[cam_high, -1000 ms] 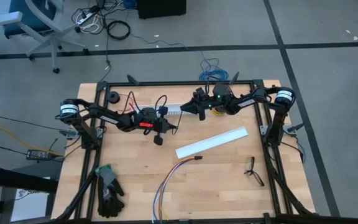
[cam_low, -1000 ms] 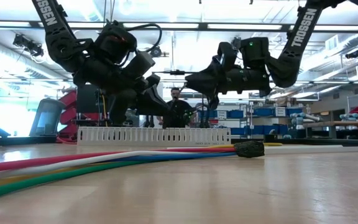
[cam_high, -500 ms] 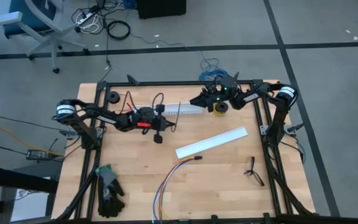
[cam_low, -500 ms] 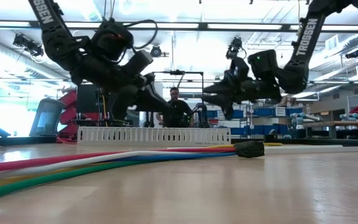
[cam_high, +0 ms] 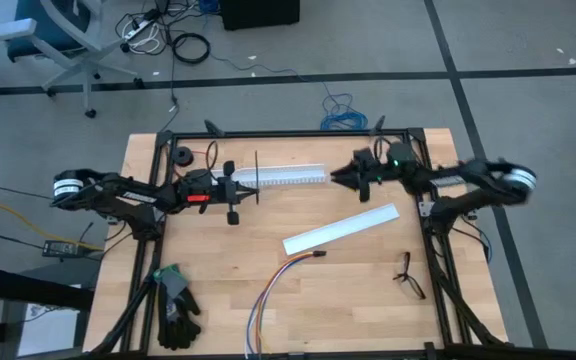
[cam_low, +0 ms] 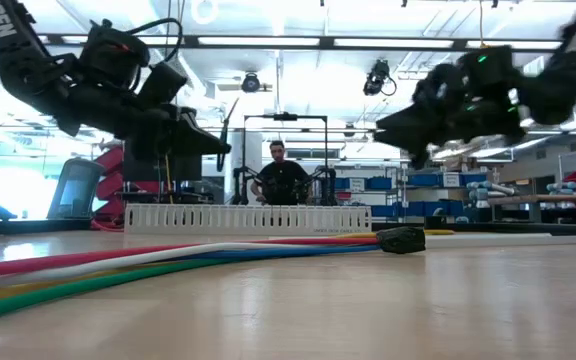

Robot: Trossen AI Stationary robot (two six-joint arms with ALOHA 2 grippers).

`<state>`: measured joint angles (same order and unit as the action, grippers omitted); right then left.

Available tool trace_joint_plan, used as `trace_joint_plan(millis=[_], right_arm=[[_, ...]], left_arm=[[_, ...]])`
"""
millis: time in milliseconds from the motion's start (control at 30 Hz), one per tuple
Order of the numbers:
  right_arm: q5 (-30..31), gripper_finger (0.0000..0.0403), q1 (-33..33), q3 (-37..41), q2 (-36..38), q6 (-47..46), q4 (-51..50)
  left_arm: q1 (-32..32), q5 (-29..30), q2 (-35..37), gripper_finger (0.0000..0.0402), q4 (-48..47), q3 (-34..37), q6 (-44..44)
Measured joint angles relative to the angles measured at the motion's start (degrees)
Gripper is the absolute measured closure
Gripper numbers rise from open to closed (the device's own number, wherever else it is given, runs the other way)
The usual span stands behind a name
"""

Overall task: Ziptie cables
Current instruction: Wrap the cables together using the black zip tie

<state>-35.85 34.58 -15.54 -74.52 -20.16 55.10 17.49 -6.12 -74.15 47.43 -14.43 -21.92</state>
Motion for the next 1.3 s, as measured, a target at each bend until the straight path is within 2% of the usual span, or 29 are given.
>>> trace_joint_plan(millis=[200, 267, 367, 533, 700, 867, 1067, 1300], right_arm=[[23.64, 0.0289, -18.40, 2.45, 18.15, 4.43, -27.47], [32.60, 0.0289, -25.59, 1.55, 22.66, 4.10, -36.25], [43.67, 0.0289, -35.60, -0.35, 27.29, 1.25, -44.02], [58.59, 0.0289, -50.38, -2.63, 27.22, -3.86, -48.93], [70.59, 0.0290, -60.96, -4.23, 19.85, -10.76, -49.75], [75.66, 0.0301, -65.78, -7.81, 8.22, -17.29, -49.77], [73.79, 0.0318, -66.34, -13.08, -5.48, -17.37, -49.63], [71.62, 0.0323, -66.31, -14.70, -13.47, -17.35, -46.37]], left_arm=[[-1.61, 0.03, 0.90, 0.0401, -0.14, 0.99, 1.08], [-2.43, 0.03, 0.90, 0.0401, -0.09, 0.95, 1.06], [-4.20, 0.05, 1.44, 0.0401, -0.38, 0.91, 1.43], [-8.71, 0.04, 2.35, 0.0401, -0.07, 0.70, 1.99], [-12.71, 0.05, 2.34, 0.0401, -0.31, 0.69, 4.69], [-16.09, 3.09, 2.32, 0.0401, -0.47, 0.69, 4.76], [-17.18, 6.12, 2.30, 0.0401, -0.66, 0.69, 4.75], [-17.20, 6.24, 2.27, 0.0401, -0.77, 0.69, 7.75]])
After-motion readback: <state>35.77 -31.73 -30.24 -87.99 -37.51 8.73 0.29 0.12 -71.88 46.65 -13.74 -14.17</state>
